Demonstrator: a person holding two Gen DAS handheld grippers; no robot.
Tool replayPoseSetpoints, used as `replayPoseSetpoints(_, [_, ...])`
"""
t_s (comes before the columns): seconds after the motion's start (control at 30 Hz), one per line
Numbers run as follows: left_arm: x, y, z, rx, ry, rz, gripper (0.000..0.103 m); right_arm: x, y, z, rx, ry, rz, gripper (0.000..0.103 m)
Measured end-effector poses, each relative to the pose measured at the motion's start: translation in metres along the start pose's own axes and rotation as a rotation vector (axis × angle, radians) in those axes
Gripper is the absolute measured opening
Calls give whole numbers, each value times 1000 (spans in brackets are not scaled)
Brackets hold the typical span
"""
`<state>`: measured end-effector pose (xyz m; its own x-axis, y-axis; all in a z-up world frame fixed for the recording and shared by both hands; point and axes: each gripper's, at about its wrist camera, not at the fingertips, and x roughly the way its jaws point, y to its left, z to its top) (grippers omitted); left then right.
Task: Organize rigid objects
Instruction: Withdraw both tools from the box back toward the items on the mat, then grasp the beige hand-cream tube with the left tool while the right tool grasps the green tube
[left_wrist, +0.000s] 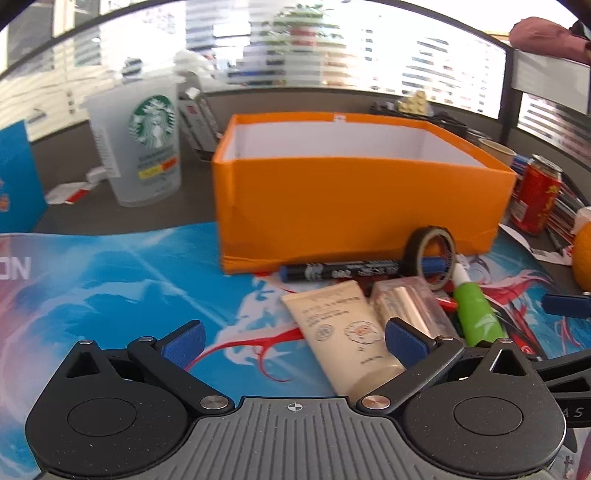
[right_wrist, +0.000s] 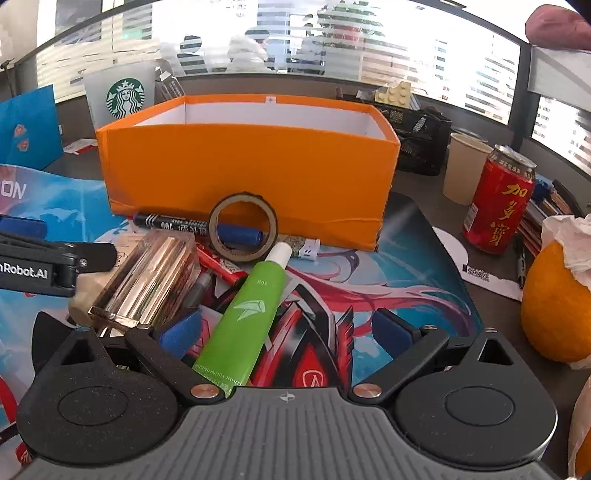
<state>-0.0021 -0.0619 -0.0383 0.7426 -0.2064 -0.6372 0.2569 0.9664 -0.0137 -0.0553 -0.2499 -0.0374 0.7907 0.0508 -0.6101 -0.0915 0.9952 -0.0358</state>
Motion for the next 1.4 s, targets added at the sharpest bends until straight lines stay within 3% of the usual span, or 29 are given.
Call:
replayPoseSetpoints(0.17, [12, 0, 0, -17, 32, -27, 103, 3, 0, -1, -1, 11, -1, 100])
replayPoseSetpoints(0.37, [26, 4, -3, 0, 75, 27, 103, 7, 3, -3, -22, 18, -9, 100])
replayPoseSetpoints(0.73, [22, 34, -9, -50, 53, 101, 103, 14, -7, -5, -27, 2, -63, 99])
replayPoseSetpoints(0.87, [23, 32, -9, -46, 40, 103, 103, 17, -8, -6, -6, -12, -37, 96])
replayPoseSetpoints(0.9, [23, 32, -9, -45, 34, 101, 103, 17, -7, -6, -9, -19, -29, 89])
replayPoseSetpoints(1.0, [24, 32, -10, -39, 19, 96, 103, 17, -6, -5, -2, -40, 19, 53])
replayPoseSetpoints(1.03, [24, 32, -10, -40, 18, 96, 103, 18, -7, -4, 9, -38, 29, 48])
replayPoseSetpoints(1.4, [28, 30, -7, -34, 13, 90, 103, 16, 3, -5, -21, -48, 28, 33])
